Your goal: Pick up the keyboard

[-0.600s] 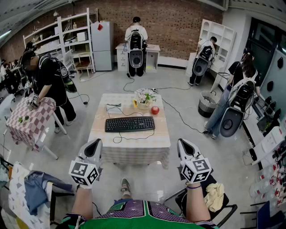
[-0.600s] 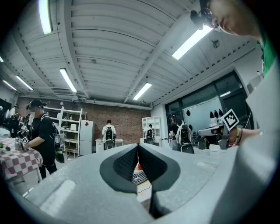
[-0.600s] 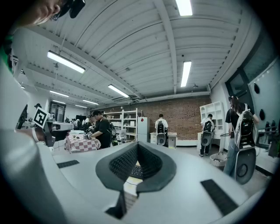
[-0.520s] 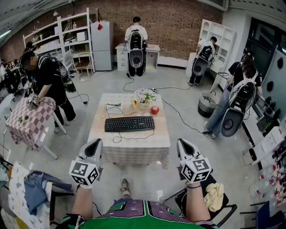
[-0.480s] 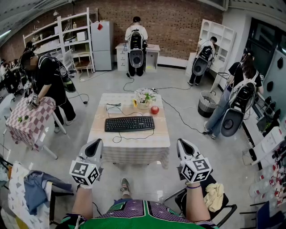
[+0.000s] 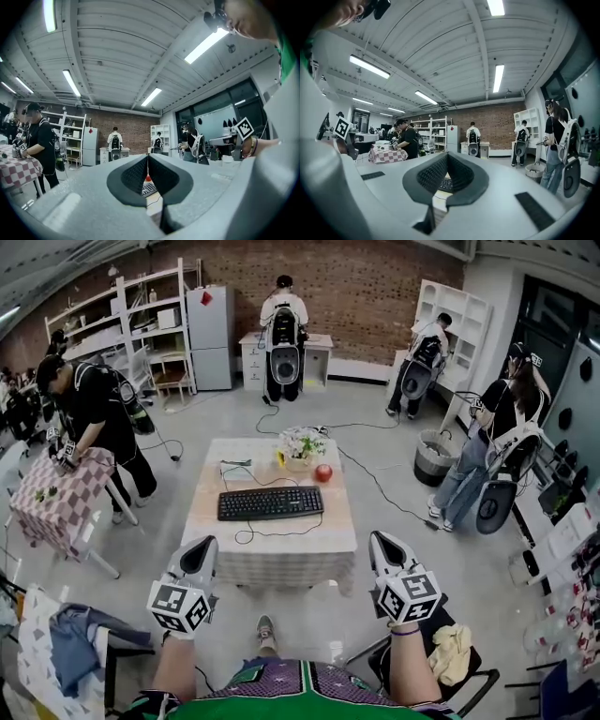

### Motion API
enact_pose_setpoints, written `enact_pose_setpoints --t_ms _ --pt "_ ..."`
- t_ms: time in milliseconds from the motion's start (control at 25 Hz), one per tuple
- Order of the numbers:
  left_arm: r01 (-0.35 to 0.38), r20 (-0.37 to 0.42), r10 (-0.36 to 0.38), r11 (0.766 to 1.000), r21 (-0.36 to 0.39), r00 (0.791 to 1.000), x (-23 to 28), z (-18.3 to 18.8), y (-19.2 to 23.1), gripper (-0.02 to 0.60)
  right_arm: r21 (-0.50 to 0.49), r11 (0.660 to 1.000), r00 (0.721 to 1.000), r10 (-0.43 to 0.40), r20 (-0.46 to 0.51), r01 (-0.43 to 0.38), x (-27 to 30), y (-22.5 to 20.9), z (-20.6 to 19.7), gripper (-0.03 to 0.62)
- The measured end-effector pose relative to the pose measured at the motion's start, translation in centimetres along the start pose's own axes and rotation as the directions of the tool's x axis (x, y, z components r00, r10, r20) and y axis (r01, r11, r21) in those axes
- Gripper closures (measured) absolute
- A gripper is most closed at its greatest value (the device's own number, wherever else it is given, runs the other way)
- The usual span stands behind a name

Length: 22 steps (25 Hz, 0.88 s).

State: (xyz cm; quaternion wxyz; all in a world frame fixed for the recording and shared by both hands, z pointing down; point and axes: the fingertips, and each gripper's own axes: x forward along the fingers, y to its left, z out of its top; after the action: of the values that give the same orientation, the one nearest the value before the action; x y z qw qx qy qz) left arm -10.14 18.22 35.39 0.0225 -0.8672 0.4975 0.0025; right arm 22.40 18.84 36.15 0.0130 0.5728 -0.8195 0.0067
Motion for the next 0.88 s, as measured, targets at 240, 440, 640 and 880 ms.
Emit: enact_pose_setpoints --t_ms 240,440,640,880 --pt "0.015 -0.001 -0.015 1.000 0.004 1.000 2.0 -0.1 0.7 0.563 0.005 1.000 1.000 0.017 0.010 -0.017 1.5 -0.1 0.2 0.591" --pt "0.015 -0.029 -0.015 1.000 0.000 0.999 3.7 -1.2 1.6 0.563 -0.010 0.999 0.999 0.037 0.016 -0.037 3.2 -0.3 0.5 0.592" --pt "-0.001 -0.024 0.001 1.000 -0.013 1.000 5.9 -1.6 3.4 0.563 0.001 1.000 0.998 0.015 0.065 -0.015 5.5 -1.2 1.7 0.592" --pt "0.014 -0.047 -0.013 1.000 0.012 0.999 9.2 -2.5 5.7 0.563 0.007 1.000 0.999 -0.015 0.041 0.015 10.0 -2.5 1.5 0.594"
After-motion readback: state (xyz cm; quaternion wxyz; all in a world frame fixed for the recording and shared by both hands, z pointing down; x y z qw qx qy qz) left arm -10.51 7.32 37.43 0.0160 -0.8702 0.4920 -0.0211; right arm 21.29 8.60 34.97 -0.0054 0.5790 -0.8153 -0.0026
